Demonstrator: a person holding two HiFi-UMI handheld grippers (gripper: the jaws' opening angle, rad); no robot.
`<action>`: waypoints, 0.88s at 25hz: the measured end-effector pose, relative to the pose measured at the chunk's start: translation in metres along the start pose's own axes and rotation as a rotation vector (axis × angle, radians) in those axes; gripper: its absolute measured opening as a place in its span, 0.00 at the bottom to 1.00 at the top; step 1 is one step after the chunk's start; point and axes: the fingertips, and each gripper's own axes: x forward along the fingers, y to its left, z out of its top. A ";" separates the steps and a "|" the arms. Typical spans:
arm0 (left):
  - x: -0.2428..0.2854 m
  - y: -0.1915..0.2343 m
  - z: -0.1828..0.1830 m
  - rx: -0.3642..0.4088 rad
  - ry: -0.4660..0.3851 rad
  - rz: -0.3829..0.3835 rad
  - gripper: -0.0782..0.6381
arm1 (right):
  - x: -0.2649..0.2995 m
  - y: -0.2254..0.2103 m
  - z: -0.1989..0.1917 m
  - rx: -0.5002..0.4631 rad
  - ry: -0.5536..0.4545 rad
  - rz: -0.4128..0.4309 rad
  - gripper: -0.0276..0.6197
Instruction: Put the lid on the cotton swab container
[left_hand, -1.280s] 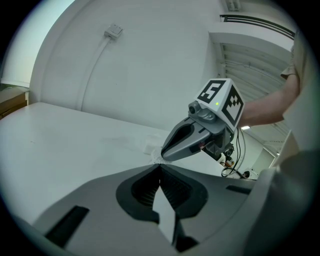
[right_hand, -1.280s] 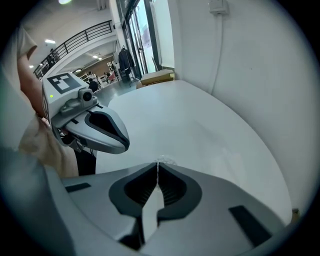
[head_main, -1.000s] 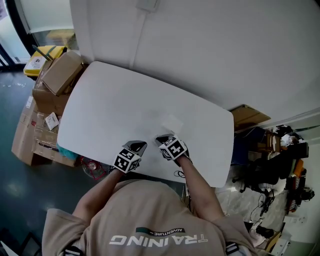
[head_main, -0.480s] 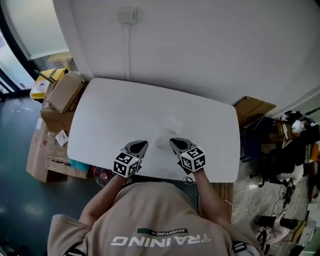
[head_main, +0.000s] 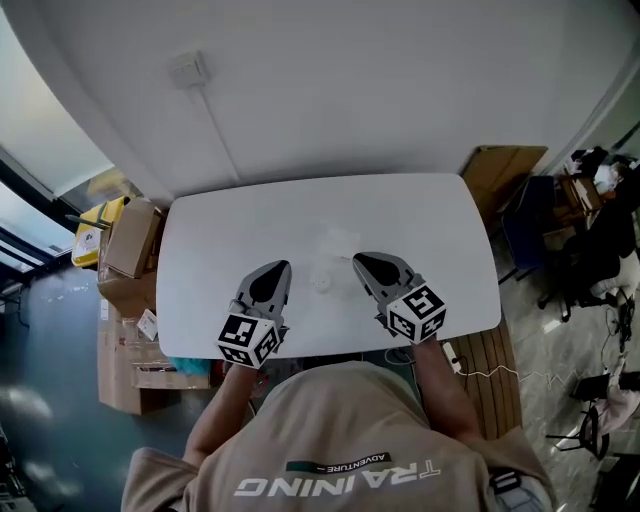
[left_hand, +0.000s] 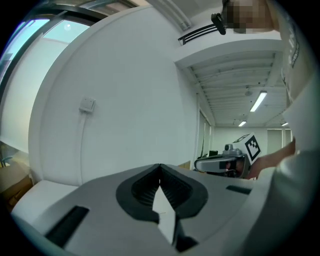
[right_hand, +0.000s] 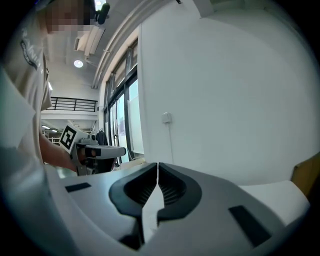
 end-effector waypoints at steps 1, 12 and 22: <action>0.000 0.000 0.009 0.014 -0.010 0.000 0.13 | -0.002 0.001 0.007 -0.007 -0.012 0.001 0.08; 0.001 0.013 0.050 0.028 -0.082 0.066 0.13 | -0.024 -0.005 0.070 -0.152 -0.044 -0.035 0.07; -0.003 0.003 0.055 0.035 -0.072 0.057 0.13 | -0.027 0.004 0.076 -0.185 -0.049 -0.016 0.07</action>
